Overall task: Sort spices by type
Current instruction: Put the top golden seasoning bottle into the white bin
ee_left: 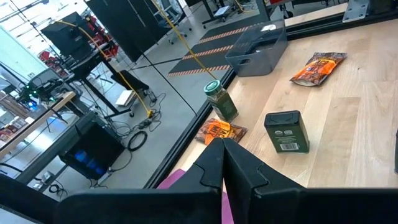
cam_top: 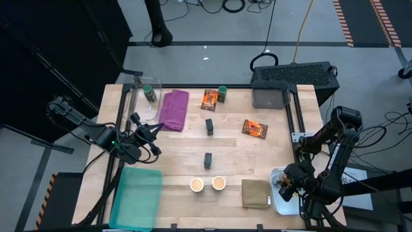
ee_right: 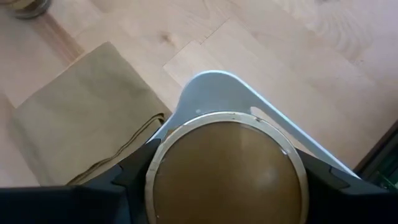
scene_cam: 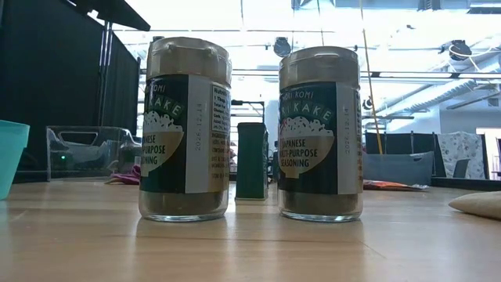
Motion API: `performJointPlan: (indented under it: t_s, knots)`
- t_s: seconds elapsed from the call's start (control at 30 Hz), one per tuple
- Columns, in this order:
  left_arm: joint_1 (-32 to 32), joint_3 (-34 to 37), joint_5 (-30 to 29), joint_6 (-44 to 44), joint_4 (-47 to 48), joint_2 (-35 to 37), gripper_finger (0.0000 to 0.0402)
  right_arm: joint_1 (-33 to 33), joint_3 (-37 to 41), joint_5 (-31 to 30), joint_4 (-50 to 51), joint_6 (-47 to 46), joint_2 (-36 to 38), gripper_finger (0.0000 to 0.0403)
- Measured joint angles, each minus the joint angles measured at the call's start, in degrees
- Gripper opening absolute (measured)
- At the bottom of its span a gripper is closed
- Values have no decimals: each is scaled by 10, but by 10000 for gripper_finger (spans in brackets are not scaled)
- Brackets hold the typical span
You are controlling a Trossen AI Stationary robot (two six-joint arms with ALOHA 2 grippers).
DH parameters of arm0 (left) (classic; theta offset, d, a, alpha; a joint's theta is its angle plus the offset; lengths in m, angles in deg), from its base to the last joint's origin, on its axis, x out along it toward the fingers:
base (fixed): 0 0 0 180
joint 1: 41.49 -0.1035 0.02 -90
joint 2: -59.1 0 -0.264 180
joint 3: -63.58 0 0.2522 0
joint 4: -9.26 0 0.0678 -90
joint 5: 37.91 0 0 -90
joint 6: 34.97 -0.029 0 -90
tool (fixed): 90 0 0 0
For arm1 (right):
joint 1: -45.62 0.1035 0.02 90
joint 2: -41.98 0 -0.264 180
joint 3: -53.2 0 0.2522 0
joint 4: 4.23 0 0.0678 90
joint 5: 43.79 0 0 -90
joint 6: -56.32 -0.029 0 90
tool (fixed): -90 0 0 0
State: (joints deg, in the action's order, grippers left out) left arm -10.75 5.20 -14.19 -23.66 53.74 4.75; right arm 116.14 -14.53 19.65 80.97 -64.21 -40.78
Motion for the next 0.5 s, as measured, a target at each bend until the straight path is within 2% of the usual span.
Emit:
performJointPlan:
  t_s: [0.5]
  knots:
    - [0,0,0,0,0,0,11,-1,0,29,7,-3,0,246]
